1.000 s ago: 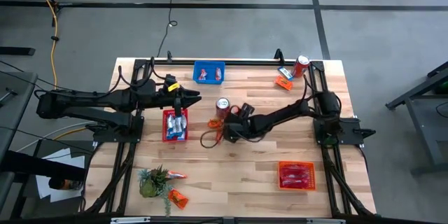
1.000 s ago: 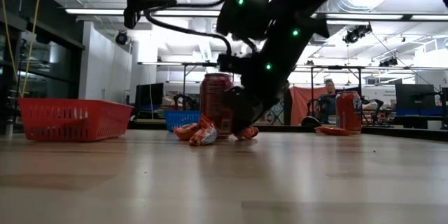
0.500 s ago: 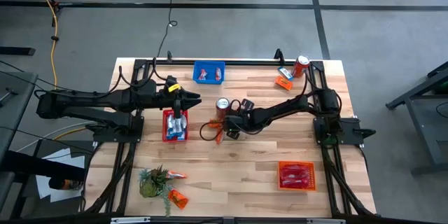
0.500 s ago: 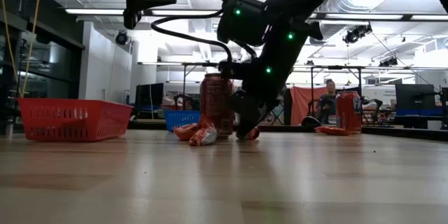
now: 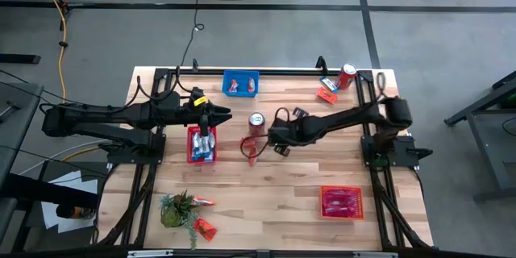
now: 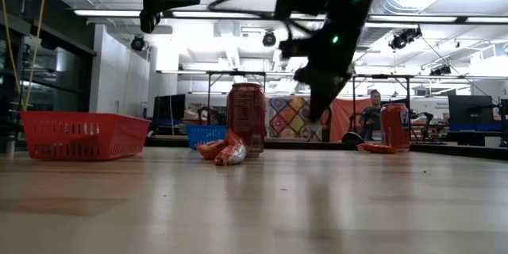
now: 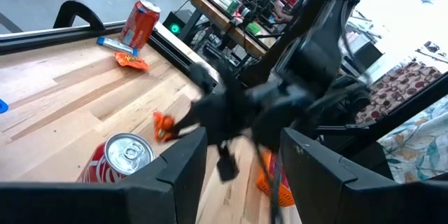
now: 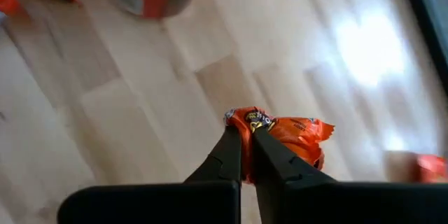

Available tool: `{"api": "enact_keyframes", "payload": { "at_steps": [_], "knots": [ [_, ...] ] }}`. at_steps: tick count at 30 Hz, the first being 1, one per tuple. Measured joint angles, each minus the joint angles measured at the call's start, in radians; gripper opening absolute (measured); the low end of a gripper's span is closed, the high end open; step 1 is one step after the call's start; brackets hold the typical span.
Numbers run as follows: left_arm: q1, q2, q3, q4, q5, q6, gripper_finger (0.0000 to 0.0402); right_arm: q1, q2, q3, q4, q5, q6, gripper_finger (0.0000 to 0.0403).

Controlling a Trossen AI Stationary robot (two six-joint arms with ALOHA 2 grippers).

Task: Sort candy
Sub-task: Put the orange chocolate into the blue bin

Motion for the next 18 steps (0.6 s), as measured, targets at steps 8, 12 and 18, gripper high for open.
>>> {"api": "enact_keyframes", "payload": {
  "at_steps": [8,12,18],
  "knots": [
    [0.0,0.0,0.0,-0.002,0.022,0.021,0.017,0.001,-0.217,0.0,-0.081,0.063,0.071,0.0002],
    [-0.002,0.001,0.0,-0.001,0.023,0.168,0.017,0.0,-0.313,0.0,0.016,0.034,0.104,0.0001],
    [-0.022,0.029,0.0,0.048,0.021,0.507,0.017,-0.035,-0.391,0.0,0.35,-0.243,0.149,0.0001]
  ]
}}
